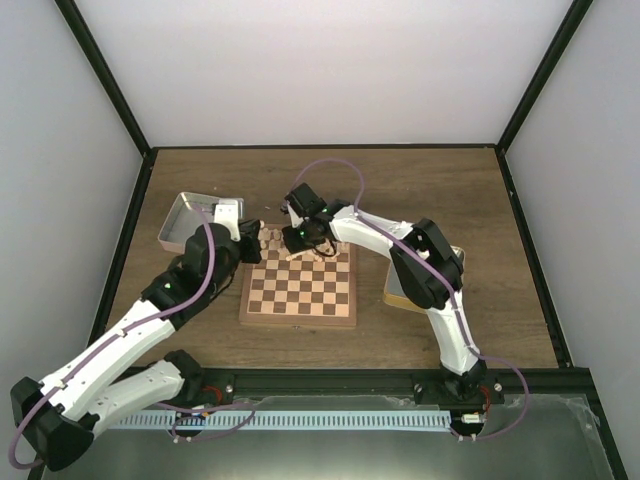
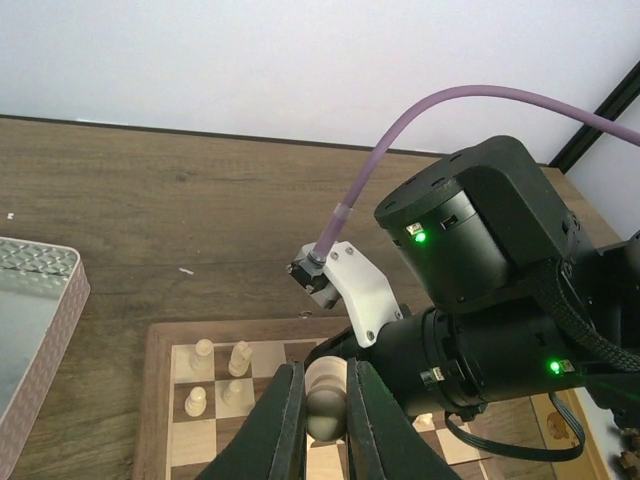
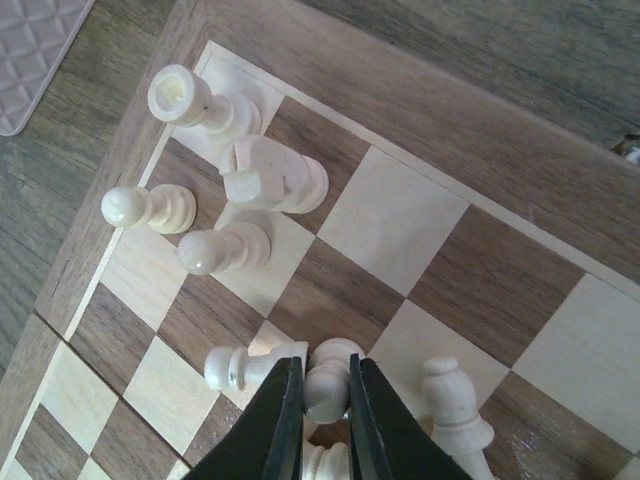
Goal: Set up the chess pieces on the board
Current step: Pick up the chess piece from the chessboard.
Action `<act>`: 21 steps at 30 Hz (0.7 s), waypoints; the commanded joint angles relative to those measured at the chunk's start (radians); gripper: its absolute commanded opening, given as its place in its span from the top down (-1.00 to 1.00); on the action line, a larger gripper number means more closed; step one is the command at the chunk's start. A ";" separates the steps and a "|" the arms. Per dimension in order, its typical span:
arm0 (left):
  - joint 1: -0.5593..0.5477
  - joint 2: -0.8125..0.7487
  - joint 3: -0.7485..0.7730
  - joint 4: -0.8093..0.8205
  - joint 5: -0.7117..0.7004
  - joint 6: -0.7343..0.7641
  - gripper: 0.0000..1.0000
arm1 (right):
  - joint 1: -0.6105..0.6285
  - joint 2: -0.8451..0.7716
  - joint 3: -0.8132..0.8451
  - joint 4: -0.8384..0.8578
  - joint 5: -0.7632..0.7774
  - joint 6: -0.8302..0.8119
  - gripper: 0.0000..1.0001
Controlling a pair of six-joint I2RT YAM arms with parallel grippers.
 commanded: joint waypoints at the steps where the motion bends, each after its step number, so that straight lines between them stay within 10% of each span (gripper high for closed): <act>1: 0.006 0.013 -0.010 0.022 0.016 0.000 0.92 | 0.010 -0.034 -0.017 0.007 0.029 -0.012 0.82; 21: 0.023 0.278 0.041 0.000 0.112 -0.078 0.92 | 0.009 -0.400 -0.400 0.211 0.067 0.076 0.83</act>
